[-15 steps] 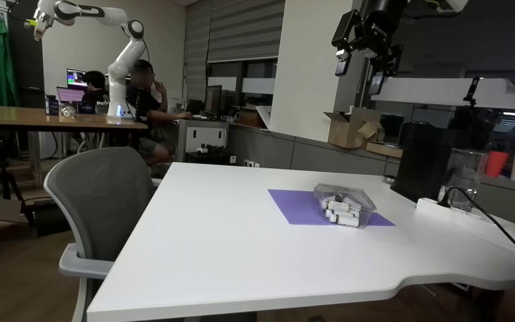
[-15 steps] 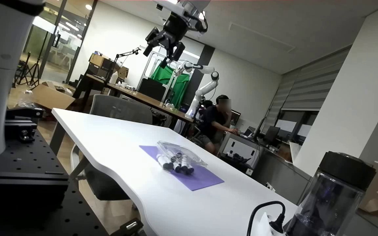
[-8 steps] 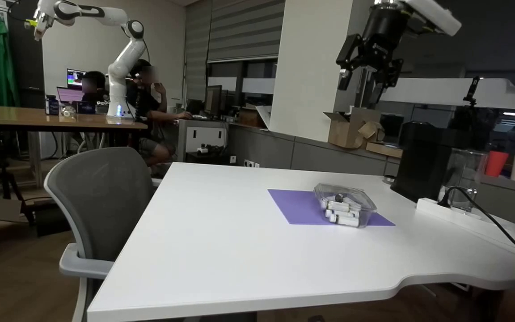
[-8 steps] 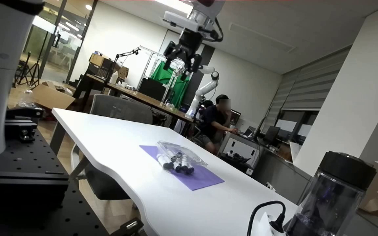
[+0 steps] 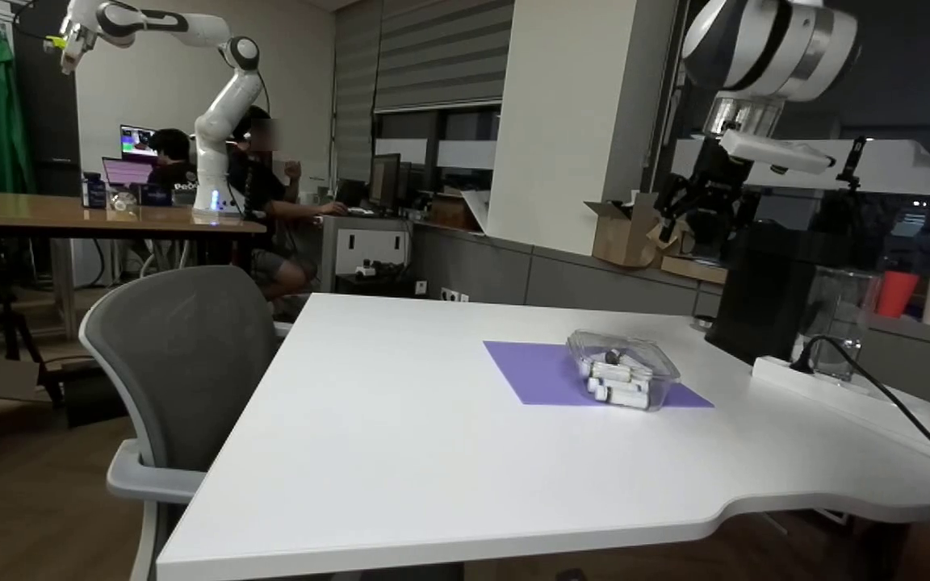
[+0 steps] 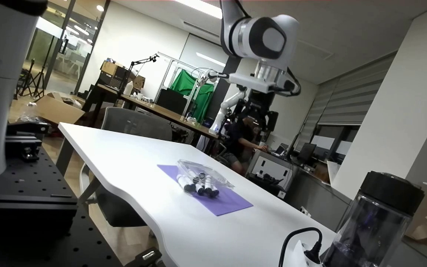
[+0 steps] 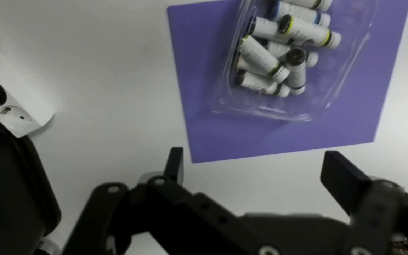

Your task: Open the lid of the plastic container.

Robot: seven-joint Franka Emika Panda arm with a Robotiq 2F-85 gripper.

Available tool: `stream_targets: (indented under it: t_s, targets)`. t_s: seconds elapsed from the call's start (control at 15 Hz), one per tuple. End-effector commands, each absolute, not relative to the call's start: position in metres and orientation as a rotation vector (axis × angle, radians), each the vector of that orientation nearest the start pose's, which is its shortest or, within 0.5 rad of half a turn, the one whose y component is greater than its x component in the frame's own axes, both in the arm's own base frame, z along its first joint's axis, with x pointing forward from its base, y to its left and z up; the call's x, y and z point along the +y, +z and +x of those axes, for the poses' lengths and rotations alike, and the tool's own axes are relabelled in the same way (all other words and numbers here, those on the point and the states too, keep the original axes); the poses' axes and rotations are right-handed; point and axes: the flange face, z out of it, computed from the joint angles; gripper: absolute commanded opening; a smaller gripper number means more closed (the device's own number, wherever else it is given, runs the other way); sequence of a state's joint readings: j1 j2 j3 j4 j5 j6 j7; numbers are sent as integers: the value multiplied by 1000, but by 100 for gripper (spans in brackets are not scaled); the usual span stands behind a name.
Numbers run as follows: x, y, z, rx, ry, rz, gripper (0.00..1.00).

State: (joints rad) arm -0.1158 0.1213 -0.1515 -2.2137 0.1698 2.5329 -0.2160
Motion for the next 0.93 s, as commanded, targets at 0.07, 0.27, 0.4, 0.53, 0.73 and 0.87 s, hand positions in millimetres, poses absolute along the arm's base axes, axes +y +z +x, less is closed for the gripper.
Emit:
stream_targets:
  t_s: [0.07, 0.27, 0.4, 0.53, 0.73, 0.87]
  targets:
    - [-190, 314, 591, 468, -225, -2982, 100]
    - [-192, 304, 582, 435, -233, -3011, 100]
    - [-191, 305, 587, 430, -230, -3007, 100]
    - [-190, 307, 588, 428, -228, -3005, 100]
    - [-199, 292, 598, 328, -217, -2948, 100]
    - [-208, 280, 602, 212, -205, -2874, 100]
